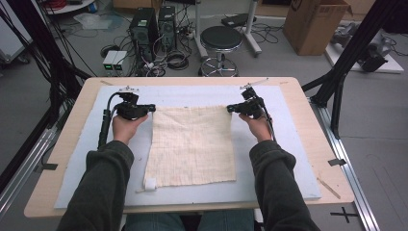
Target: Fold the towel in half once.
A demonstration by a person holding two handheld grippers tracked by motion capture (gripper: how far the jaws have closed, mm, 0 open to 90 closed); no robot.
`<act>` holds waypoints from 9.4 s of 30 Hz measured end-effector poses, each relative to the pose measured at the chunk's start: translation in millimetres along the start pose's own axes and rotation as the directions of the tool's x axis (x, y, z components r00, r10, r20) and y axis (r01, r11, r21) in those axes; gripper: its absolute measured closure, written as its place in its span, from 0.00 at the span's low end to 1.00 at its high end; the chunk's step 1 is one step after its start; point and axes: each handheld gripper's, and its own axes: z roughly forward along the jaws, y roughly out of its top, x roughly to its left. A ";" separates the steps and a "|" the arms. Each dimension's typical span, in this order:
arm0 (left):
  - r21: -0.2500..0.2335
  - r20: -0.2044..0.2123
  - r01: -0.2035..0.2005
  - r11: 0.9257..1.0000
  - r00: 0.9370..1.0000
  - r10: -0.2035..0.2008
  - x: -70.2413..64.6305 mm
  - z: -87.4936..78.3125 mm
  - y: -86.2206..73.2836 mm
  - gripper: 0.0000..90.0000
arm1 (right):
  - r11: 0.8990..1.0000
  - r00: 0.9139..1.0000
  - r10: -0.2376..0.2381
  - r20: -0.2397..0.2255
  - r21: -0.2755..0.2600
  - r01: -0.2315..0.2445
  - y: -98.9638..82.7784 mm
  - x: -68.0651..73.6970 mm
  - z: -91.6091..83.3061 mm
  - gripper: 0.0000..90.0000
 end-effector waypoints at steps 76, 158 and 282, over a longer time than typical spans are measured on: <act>0.019 0.242 -0.185 0.983 0.954 0.175 -45.1 -78.6 -75.1 0.97 | 0.994 0.955 -0.113 -0.276 -0.024 0.111 -77.0 53.1 -53.7 0.96; 0.050 0.411 -0.325 0.944 0.868 0.277 -85.9 -104.4 -134.5 0.70 | 0.971 0.910 -0.225 -0.349 -0.002 0.240 -145.2 104.2 -61.5 0.76; 0.114 0.118 -0.097 0.989 0.989 0.084 -42.2 -29.9 -88.1 0.95 | 0.992 0.994 -0.079 -0.075 0.088 0.086 -89.3 49.3 -14.7 0.96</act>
